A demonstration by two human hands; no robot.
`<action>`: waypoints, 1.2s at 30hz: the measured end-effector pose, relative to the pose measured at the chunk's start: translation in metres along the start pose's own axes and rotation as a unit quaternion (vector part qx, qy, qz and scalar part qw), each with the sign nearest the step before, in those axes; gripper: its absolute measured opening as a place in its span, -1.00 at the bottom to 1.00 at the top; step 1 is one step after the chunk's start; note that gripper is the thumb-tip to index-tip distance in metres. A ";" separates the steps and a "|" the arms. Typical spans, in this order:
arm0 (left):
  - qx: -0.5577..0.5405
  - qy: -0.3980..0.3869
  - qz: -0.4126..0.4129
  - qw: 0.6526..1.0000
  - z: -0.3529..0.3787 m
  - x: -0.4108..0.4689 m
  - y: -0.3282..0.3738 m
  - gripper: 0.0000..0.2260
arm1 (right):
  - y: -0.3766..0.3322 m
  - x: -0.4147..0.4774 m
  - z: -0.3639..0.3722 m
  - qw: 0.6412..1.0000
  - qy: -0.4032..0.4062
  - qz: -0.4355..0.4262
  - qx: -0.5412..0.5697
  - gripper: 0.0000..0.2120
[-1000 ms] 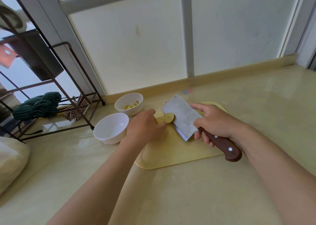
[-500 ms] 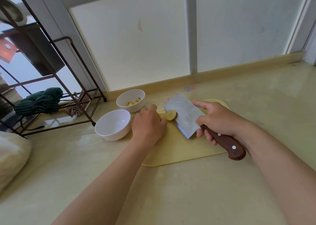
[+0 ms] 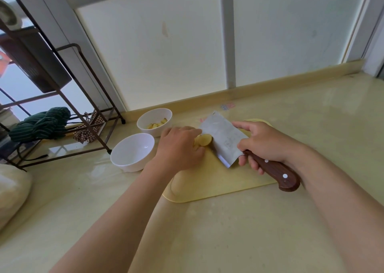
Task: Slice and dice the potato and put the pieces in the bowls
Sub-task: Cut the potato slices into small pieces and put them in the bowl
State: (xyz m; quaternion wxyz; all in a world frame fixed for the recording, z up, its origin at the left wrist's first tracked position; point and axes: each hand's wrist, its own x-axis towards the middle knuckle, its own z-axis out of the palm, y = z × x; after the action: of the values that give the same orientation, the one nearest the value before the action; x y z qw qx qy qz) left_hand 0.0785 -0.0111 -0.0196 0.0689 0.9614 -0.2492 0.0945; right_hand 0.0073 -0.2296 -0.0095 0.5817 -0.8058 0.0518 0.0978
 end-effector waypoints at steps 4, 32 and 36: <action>0.053 -0.026 0.026 0.998 -0.006 0.011 0.004 -0.70 | 0.001 0.000 -0.001 1.000 -0.001 0.005 0.006 -0.27; -0.590 -0.057 -0.135 0.794 -0.050 0.002 0.019 -0.93 | -0.007 -0.009 -0.021 0.998 0.045 -0.020 0.029 -0.36; -0.573 -0.082 -0.144 0.803 -0.041 0.000 0.042 -0.93 | -0.008 -0.015 -0.032 0.996 0.077 -0.025 0.029 -0.35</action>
State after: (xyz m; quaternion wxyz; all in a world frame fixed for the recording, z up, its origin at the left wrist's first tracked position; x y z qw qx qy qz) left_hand 0.0516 -0.0395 0.0239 0.5991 0.7760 -0.1214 -0.1555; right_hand -0.0030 -0.2584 0.0109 0.6016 -0.7946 0.0792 0.0192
